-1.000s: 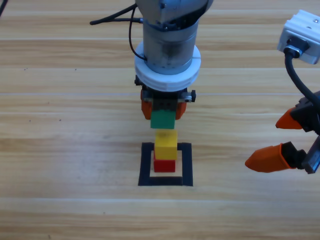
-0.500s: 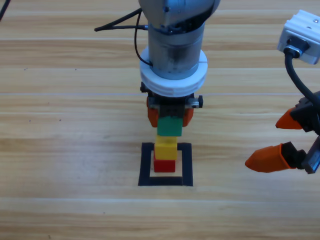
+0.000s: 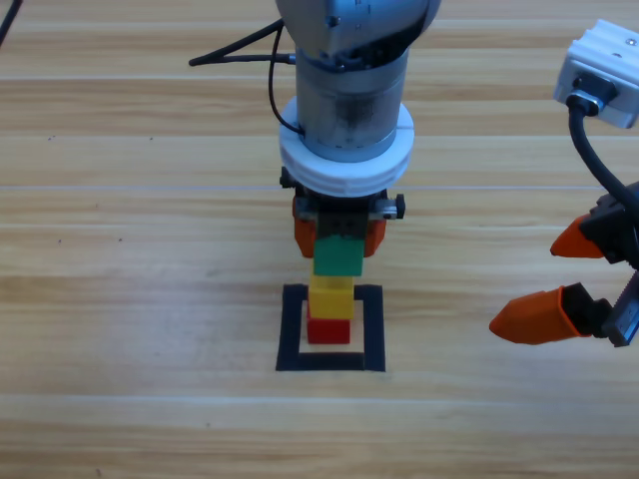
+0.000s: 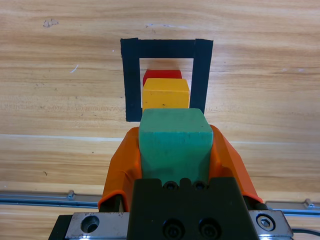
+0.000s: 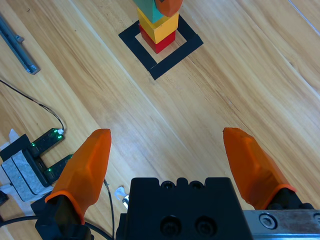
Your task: Stack the blocks in the rectangular block: red at the bottom, yellow in the middle, green on top
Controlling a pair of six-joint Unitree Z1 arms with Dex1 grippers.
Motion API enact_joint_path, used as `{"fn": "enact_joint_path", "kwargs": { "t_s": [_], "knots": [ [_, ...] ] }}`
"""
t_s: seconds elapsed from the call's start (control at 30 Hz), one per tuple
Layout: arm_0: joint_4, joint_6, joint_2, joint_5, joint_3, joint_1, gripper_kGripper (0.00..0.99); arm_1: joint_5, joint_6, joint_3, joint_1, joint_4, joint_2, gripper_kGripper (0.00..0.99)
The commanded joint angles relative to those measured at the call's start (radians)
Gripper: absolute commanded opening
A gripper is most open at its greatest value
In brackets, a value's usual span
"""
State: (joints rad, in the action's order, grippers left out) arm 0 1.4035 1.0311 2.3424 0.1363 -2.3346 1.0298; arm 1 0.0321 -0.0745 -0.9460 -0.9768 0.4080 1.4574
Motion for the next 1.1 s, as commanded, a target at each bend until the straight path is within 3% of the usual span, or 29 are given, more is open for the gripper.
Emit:
{"fn": "enact_joint_path", "kwargs": {
  "t_s": [0.03,1.1],
  "knots": [
    [-0.004,0.003,0.057,-0.014,0.026,0.013,0.0,-0.004,0.007,0.023,0.023,-0.008,-0.003,0.99],
    [-0.032,-0.048,0.054,-0.035,0.038,-0.034,0.0,-0.004,0.009,0.026,0.023,-0.008,-0.005,0.99]
  ]
}}
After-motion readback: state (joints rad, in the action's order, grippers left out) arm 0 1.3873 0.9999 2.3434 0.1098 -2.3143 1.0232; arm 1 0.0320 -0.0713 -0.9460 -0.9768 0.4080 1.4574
